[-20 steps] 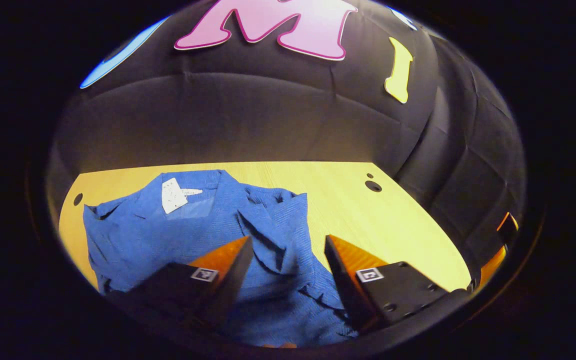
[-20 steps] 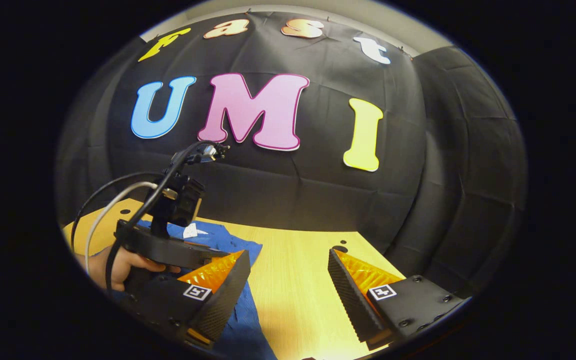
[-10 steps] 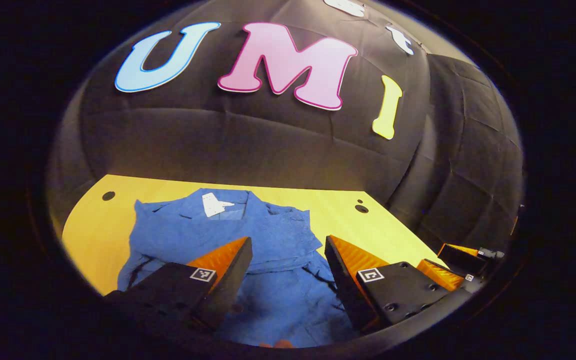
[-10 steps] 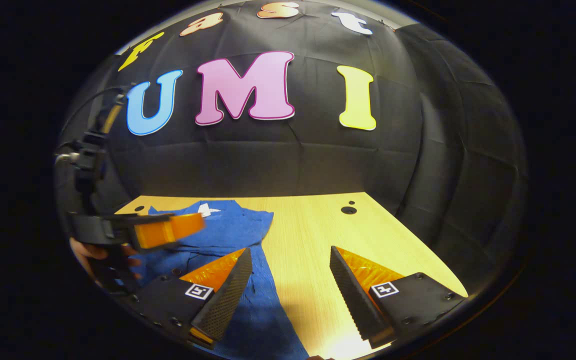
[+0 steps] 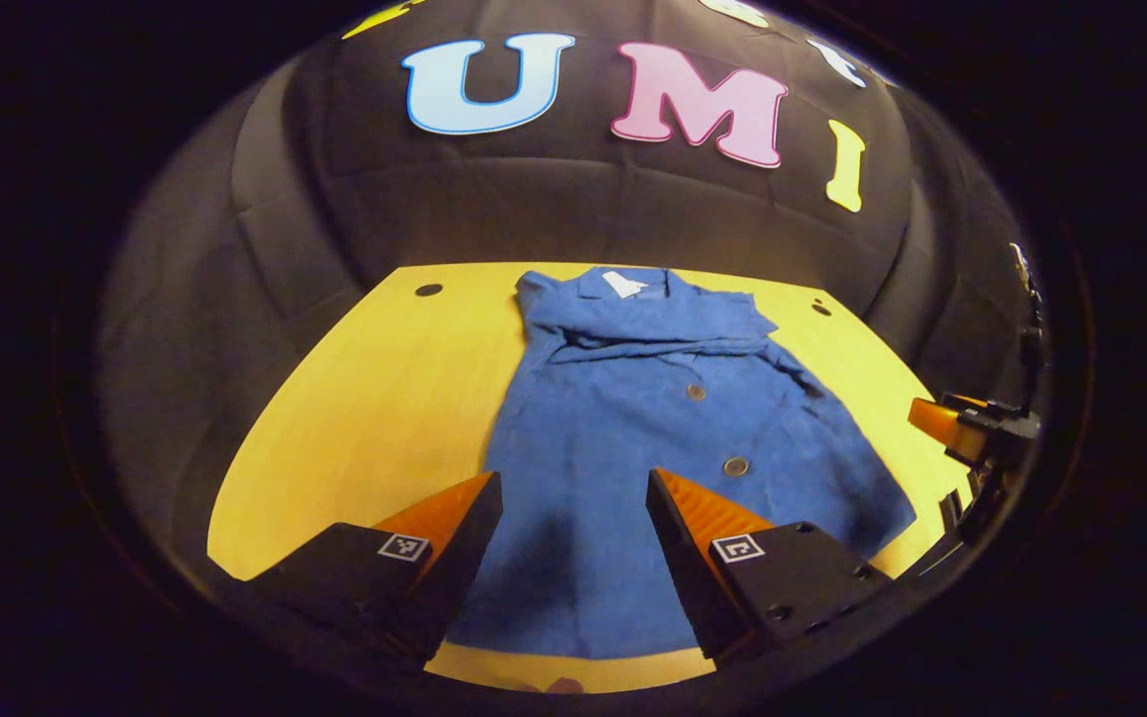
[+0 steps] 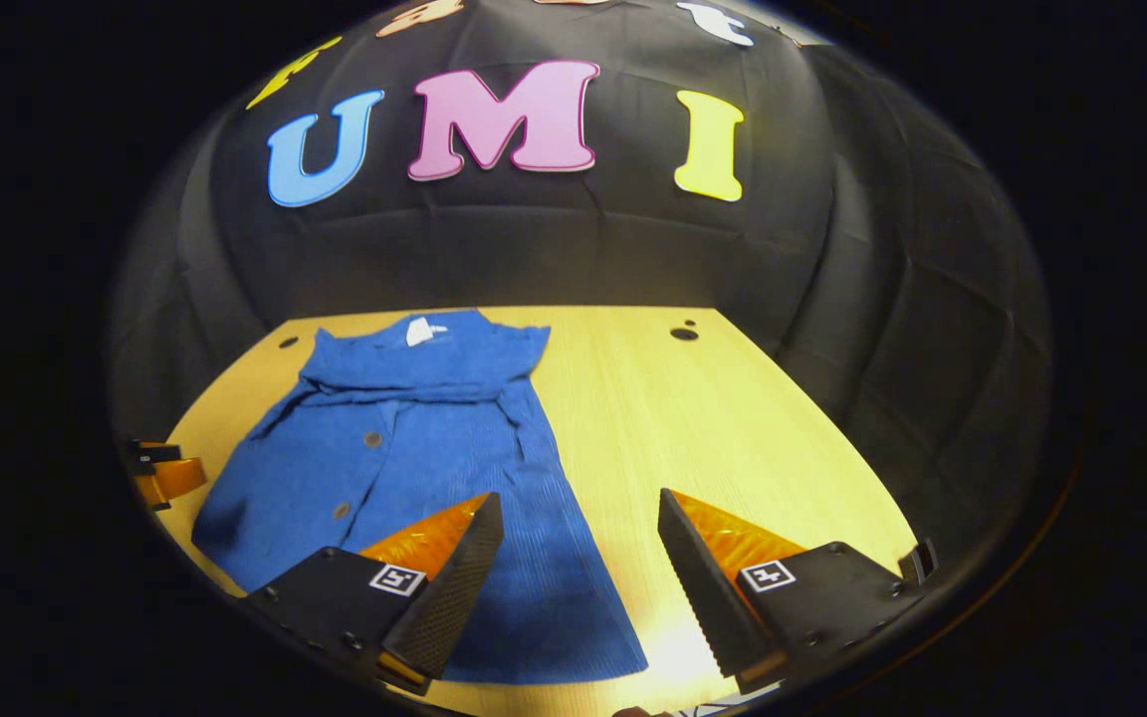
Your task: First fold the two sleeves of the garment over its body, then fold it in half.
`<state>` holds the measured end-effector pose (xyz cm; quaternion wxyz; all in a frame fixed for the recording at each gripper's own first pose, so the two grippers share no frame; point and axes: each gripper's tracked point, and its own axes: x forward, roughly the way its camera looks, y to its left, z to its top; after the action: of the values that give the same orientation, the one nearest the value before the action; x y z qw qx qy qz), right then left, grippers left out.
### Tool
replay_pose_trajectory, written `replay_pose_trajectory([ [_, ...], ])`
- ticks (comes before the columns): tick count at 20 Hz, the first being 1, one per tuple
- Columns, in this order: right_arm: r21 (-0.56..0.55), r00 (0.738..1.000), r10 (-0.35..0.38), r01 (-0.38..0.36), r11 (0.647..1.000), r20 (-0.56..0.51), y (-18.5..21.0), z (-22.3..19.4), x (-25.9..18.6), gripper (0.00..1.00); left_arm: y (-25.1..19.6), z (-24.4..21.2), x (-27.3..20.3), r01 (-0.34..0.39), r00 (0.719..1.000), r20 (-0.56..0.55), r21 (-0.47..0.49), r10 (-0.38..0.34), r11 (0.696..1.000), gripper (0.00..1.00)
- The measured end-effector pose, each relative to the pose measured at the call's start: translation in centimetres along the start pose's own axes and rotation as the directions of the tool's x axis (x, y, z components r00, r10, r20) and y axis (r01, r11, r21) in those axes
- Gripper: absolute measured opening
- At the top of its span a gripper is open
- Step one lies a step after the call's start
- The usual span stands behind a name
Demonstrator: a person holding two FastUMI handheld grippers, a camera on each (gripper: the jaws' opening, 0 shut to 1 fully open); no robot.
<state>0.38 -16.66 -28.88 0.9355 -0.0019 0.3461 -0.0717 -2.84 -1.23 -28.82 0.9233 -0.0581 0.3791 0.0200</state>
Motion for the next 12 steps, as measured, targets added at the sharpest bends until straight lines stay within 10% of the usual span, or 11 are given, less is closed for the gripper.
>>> replay_pose_trajectory([
  [12, -0.04, 0.959, -0.066, 0.057, 0.998, -0.275, -1.3, -11.3, -0.1, 1.0, 3.8, -9.2, 0.4, -0.061, 0.981, -0.183, -0.018, 0.057, 0.998, 0.86],
])
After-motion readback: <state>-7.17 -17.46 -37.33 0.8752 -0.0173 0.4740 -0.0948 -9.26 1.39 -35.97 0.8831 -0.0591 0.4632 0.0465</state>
